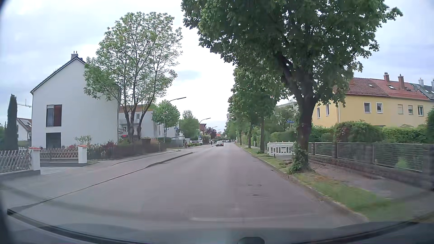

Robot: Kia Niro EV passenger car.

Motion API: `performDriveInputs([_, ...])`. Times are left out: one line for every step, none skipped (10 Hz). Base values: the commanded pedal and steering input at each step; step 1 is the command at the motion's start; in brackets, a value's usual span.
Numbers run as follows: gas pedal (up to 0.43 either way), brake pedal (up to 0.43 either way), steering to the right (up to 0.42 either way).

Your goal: Follow the waypoints while adhering to traffic rules and regulations

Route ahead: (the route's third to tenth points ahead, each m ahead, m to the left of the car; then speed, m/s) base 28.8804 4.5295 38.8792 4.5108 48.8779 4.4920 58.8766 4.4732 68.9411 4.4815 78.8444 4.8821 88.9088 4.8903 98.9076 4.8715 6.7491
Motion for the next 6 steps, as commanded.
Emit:
performDriveInputs([0.130, 0.000, -0.006])
performDriveInputs([0.130, 0.000, -0.006])
performDriveInputs([0.130, 0.000, -0.006])
performDriveInputs([0.130, 0.000, -0.006])
performDriveInputs([0.130, 0.000, -0.005])
performDriveInputs([0.130, 0.000, -0.005])
